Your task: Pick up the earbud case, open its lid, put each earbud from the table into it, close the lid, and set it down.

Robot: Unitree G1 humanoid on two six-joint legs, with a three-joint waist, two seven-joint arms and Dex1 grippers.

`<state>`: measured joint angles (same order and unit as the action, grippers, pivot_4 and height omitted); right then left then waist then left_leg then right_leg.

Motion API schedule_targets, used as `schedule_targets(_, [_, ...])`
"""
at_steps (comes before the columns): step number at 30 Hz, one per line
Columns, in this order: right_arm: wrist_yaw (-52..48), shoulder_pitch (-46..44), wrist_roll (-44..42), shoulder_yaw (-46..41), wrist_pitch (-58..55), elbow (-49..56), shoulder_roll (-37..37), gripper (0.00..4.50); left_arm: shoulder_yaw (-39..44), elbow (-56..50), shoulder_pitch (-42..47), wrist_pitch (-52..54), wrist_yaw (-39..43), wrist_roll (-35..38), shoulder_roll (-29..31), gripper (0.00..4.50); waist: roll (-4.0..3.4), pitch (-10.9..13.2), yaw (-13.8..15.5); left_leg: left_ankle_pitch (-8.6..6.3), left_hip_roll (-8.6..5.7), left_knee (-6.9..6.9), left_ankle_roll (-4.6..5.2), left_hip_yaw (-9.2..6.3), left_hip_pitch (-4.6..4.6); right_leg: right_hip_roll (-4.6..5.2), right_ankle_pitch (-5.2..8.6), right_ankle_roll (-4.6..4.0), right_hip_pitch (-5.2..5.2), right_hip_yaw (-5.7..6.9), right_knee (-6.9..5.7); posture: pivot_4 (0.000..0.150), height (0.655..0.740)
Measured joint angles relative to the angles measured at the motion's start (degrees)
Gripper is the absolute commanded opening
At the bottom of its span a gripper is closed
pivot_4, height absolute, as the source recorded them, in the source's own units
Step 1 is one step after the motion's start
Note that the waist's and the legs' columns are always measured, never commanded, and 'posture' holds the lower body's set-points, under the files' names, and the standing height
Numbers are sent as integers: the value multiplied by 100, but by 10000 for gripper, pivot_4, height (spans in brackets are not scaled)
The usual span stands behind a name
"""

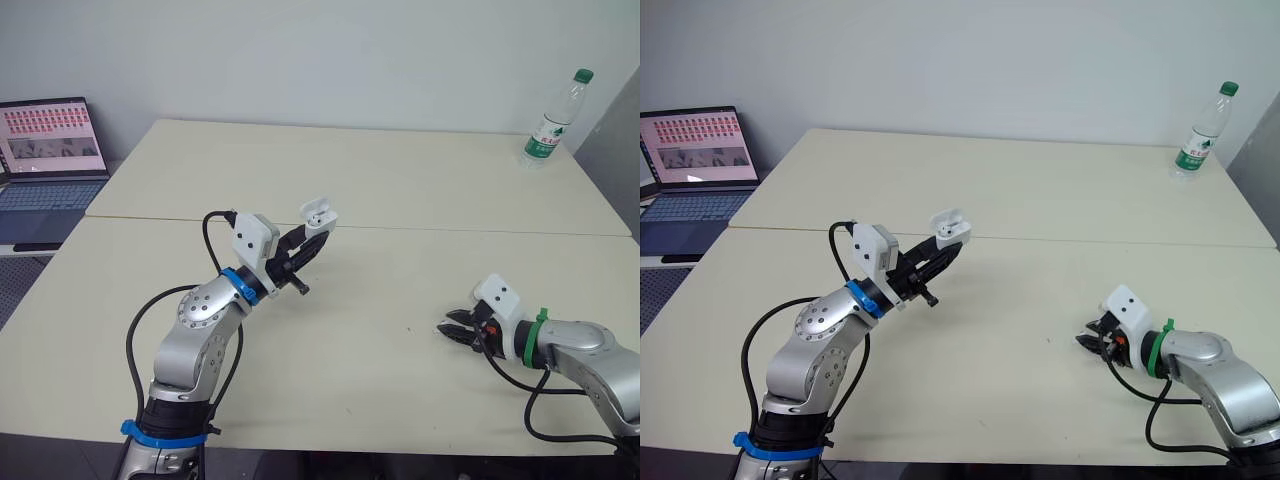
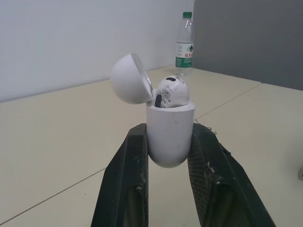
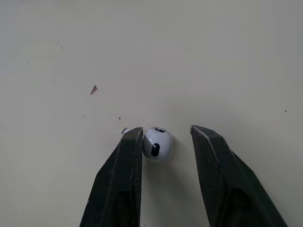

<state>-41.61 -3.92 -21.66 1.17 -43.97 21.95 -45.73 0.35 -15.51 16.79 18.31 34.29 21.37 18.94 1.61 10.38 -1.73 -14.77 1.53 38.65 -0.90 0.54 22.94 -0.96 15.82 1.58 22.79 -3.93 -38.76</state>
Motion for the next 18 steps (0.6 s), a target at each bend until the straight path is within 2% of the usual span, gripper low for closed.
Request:
schedule_targets(1, [-17, 0, 16, 14, 36, -14, 0, 3421, 0, 0, 0, 0, -2, 0, 0, 7594, 0, 0, 0, 0, 0, 0, 0, 0, 0, 0, 0, 0, 0, 0, 0, 1500, 7400])
schedule_targets(2, [-40, 0, 19, 15, 74, -52, 0, 2014, 0, 0, 0, 0, -4, 0, 0, 7594, 0, 0, 2, 0, -1, 0, 0, 0, 0, 0, 0, 0, 0, 0, 0, 1500, 7400])
schedule_targets(8, [-221, -16, 40, 21, 280, -213, -18, 2039, 0, 0, 0, -1, -23, -2, 0, 7594, 1, 0, 2, 0, 0, 0, 0, 0, 0, 0, 0, 0, -1, 0, 1, 1500, 7400])
schedule_targets(11, [-705, -246, 242, 241, 765, -552, -293, 2039, 3, 5, 7, -2, -39, -3, -4, 7594, 0, 0, -3, 0, -1, 0, 0, 6, -1, 0, 0, 0, 1, -4, 1, 1500, 7400])
schedule_targets(14, [-1858, -890, 535, 594, 1800, -1225, -856, 2039, 3, 24, 29, -9, -32, -4, -5, 7594, -1, 2, -12, 0, 0, 0, 1, 16, -1, 0, 0, 1, 10, -3, -1, 1500, 7400])
schedule_targets(16, [-2802, -1416, 860, 880, 2949, -1808, -1249, 2039, 0, 41, 63, -18, -7, -7, -9, 7594, 0, 3, -11, 0, 1, -3, 1, 16, -1, -1, 0, 1, 13, -1, -1, 1500, 7400])
schedule_targets(18, [-3716, -2005, 1354, 1262, 4627, -2704, -1484, 2039, -6, 62, 104, -35, 12, -9, -15, 7594, 1, 4, -12, 0, 2, -5, 1, 19, -3, -1, 0, 0, 14, 0, 1, 1500, 7400])
